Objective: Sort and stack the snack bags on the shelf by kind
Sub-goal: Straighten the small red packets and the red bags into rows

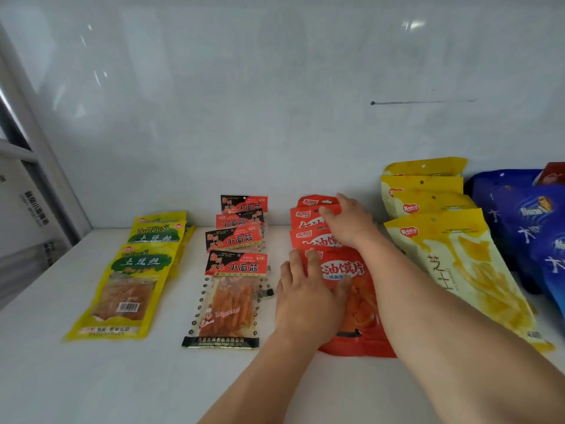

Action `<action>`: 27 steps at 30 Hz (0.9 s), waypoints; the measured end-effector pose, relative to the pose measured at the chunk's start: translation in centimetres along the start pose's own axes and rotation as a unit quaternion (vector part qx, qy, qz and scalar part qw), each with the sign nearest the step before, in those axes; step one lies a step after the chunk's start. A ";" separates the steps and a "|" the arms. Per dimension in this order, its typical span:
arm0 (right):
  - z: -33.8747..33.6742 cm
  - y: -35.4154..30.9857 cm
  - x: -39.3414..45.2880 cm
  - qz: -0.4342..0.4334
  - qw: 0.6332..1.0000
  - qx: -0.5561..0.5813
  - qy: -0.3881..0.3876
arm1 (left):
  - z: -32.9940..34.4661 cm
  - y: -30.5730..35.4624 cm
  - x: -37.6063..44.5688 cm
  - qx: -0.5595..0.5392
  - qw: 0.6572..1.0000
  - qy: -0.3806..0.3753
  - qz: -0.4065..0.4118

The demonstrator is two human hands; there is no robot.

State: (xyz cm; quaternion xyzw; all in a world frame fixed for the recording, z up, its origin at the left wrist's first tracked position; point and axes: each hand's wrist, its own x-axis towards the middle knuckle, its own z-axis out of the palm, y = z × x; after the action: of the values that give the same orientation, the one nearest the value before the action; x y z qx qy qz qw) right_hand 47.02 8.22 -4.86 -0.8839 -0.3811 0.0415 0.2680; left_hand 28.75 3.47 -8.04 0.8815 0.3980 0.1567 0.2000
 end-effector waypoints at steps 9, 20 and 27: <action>0.6 0.9 0.2 -0.056 0.991 -0.015 -0.124 | 0.3 -0.5 -0.5 0.085 0.993 -0.076 0.023; 2.0 2.5 -0.3 -0.036 0.992 0.004 -0.119 | 0.6 -0.7 -0.5 0.105 0.991 -0.082 0.017; 0.8 1.6 -2.0 -0.041 0.996 -0.028 -0.067 | 0.4 -0.5 -0.4 0.095 0.992 -0.082 0.004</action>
State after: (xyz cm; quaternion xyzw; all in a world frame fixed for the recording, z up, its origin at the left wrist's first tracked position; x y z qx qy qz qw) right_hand 46.41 6.33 -6.62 -0.8696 -0.4356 0.0793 0.2187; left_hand 28.32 3.37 -8.70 0.9078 0.3901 0.0461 0.1471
